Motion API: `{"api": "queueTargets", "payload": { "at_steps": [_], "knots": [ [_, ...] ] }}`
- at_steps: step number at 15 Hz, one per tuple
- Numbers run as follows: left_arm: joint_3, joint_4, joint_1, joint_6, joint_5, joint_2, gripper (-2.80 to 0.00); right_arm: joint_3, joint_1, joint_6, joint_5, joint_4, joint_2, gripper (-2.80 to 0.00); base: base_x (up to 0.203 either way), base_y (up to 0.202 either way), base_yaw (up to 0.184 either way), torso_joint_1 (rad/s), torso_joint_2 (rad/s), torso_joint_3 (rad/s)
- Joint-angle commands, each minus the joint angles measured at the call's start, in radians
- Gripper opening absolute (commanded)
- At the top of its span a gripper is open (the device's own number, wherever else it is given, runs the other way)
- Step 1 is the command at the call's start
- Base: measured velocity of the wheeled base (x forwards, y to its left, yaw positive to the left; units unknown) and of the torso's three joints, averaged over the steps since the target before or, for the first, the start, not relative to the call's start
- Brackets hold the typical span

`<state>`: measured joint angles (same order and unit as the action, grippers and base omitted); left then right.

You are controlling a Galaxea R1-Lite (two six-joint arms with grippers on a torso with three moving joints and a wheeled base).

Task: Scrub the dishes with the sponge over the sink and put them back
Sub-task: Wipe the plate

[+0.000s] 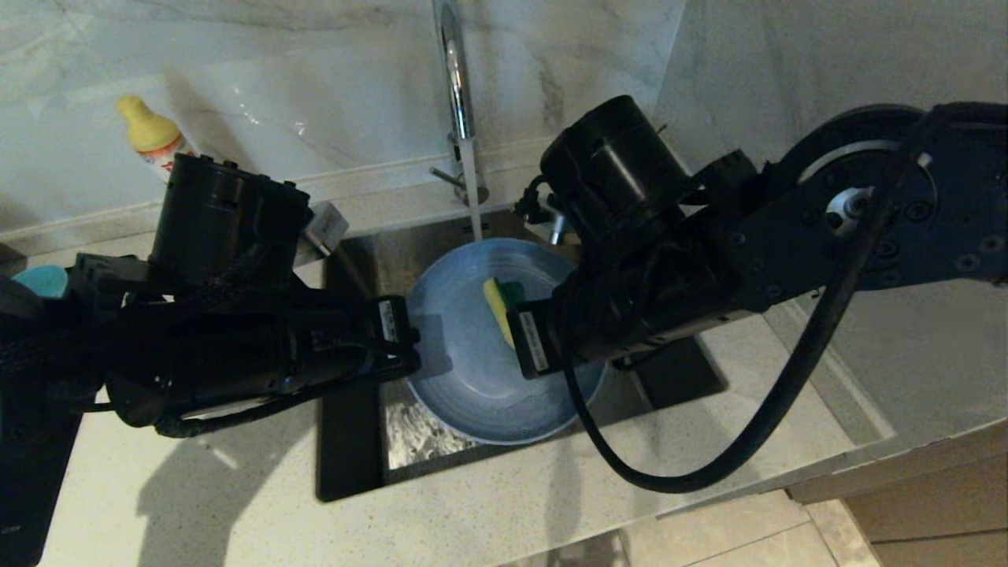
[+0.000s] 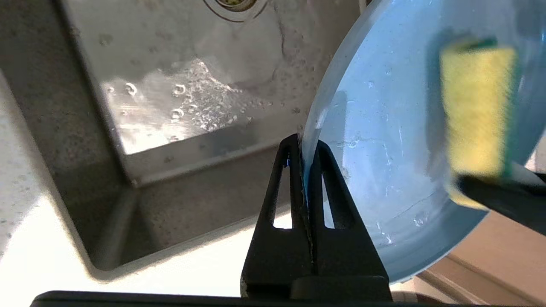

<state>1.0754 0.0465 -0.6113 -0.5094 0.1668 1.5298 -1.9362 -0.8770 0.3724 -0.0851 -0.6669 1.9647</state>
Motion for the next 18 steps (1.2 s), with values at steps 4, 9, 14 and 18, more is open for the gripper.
{"api": "queueTargets", "payload": {
  "at_steps": [4, 9, 14, 18],
  "knots": [
    [-0.012, -0.024, -0.021, -0.006, -0.009, 0.001, -2.8, -0.001, -0.013, -0.015, -0.002, 0.006, 0.047, -2.8, 0.0, 0.0, 0.0, 0.0, 0.0, 0.0],
    [-0.008, -0.051, -0.021, -0.015, 0.001, 0.022, -2.8, -0.001, -0.055, -0.015, -0.002, 0.003, 0.045, -2.8, 0.0, 0.0, 0.0, 0.0, 0.0, 0.0],
    [0.015, -0.071, -0.019, -0.015, -0.001, 0.012, -2.8, 0.004, -0.021, -0.014, -0.004, -0.018, 0.027, -2.8, 0.0, 0.0, 0.0, 0.0, 0.0, 0.0],
    [0.0, -0.068, -0.019, -0.014, -0.004, -0.003, -2.8, 0.003, 0.039, -0.02, -0.002, 0.01, 0.016, -2.8, 0.0, 0.0, 0.0, 0.0, 0.0, 0.0]
  ]
}}
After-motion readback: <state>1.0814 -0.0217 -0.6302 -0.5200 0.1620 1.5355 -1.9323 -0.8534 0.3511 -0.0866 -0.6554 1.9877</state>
